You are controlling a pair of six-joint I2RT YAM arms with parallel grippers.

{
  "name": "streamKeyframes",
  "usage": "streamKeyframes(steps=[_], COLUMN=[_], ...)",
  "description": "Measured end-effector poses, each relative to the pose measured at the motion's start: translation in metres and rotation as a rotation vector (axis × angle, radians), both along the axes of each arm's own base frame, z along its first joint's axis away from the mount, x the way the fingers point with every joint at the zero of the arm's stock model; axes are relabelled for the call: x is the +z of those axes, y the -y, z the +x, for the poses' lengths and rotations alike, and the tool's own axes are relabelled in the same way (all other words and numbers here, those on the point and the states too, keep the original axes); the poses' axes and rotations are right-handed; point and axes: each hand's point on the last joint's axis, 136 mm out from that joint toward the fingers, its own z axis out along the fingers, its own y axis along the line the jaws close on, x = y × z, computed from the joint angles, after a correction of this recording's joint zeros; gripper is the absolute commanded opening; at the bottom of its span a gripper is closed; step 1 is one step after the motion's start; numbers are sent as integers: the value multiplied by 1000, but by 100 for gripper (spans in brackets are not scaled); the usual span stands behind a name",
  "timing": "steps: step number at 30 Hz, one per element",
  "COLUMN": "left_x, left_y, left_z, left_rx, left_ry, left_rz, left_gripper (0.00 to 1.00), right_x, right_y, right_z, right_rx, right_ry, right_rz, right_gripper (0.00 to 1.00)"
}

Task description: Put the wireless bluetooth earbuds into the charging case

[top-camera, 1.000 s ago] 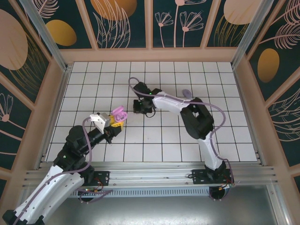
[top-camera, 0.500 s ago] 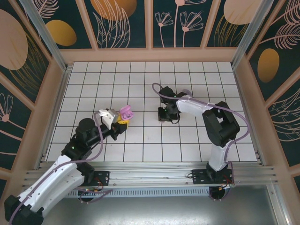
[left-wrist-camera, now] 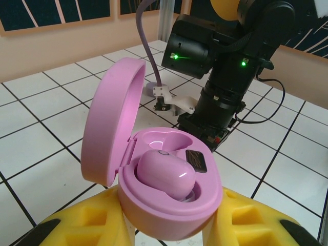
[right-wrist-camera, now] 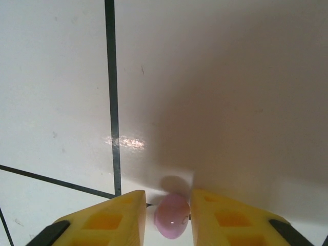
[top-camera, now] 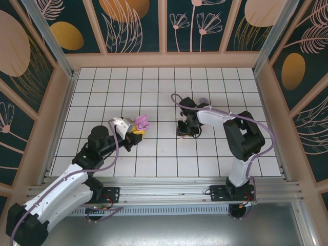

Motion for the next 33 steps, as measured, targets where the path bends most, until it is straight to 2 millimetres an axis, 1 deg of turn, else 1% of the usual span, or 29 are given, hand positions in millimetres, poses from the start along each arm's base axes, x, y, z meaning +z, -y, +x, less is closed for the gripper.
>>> streamKeyframes(steps=[8,16,19,22,24,26,28,33], left_x=[5,5,5,6,7,6,4,-2], left_y=[-1,-1,-1,0,1,4,7,14], left_z=[-2,-2,-2,-1,-1,0,1,5], left_rx=[1,0,0,-2,-8,-20,-30,-58], left_ry=[17,17,17,19,23,20,13,2], left_rz=[-10,-10,-10,-12,-17,-20,-21,-22], left_gripper=[1,1,1,2,2,1,1,1], right_x=[-3,-4,-2,3,13,29,50,114], right_y=[0,-2,-3,0,3,4,3,-1], right_z=[-3,-6,-7,-8,-6,-1,5,17], right_rx=[-6,-13,-7,-5,-5,-10,-13,-7], right_ry=[-3,12,18,31,55,96,146,281], right_rz=[-5,-33,-38,-52,-64,-62,-50,12], right_gripper=[31,20,19,17,16,16,16,15])
